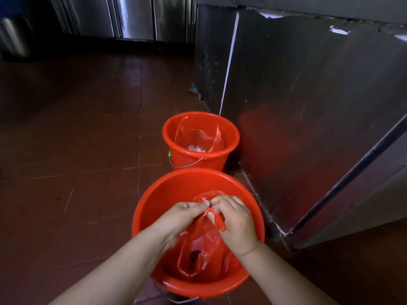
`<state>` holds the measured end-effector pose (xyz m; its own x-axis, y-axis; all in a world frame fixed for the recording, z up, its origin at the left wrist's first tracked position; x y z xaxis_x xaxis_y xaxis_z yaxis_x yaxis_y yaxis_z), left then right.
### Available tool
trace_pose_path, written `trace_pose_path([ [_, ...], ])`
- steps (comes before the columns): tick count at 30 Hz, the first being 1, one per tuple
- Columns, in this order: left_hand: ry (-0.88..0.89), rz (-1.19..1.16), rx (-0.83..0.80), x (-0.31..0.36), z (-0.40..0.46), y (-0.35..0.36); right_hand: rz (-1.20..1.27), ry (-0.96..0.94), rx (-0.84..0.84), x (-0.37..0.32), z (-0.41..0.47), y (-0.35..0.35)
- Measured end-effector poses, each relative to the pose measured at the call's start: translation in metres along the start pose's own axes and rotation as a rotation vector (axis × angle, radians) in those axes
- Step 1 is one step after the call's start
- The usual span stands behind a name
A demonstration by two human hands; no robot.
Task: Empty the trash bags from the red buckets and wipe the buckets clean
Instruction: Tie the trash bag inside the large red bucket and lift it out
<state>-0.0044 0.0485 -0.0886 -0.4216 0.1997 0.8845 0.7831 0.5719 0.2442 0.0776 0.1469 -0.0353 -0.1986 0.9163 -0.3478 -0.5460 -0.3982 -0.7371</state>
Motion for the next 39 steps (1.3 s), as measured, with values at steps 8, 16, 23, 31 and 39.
trace_pose_path([
  [8, 0.121, -0.486, 0.280, 0.003, 0.006, -0.021, -0.085, 0.122, -0.227, 0.020, -0.009, 0.008],
  [16, 0.140, -0.746, 0.464, -0.017, 0.005, -0.070, 1.129, 0.877, -0.036, 0.050, -0.026, 0.040],
  [23, 0.250, -0.460, 0.291, 0.035, 0.001, -0.057, 1.838, 1.092, 0.113, 0.027, 0.012, 0.049],
  [31, 0.288, -0.249, 0.533, 0.077, -0.047, -0.135, 1.769, 1.094, 0.128, 0.060, 0.011, -0.005],
  [39, 0.088, -0.043, 0.625, 0.020, -0.063, -0.171, 1.537, 1.316, 0.135, 0.080, -0.042, -0.017],
])
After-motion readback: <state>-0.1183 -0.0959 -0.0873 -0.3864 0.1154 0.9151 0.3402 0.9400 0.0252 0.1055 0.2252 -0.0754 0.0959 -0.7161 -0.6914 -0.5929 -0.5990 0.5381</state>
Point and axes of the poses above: each hand's wrist, its own z-axis towards the middle knuckle, its own y-axis out of the palm, x = y × z, the point moved 6 cm from there along z, towards the middle knuckle, and after that the axes turned 10 degrees about -x, right-handed, at the moved point
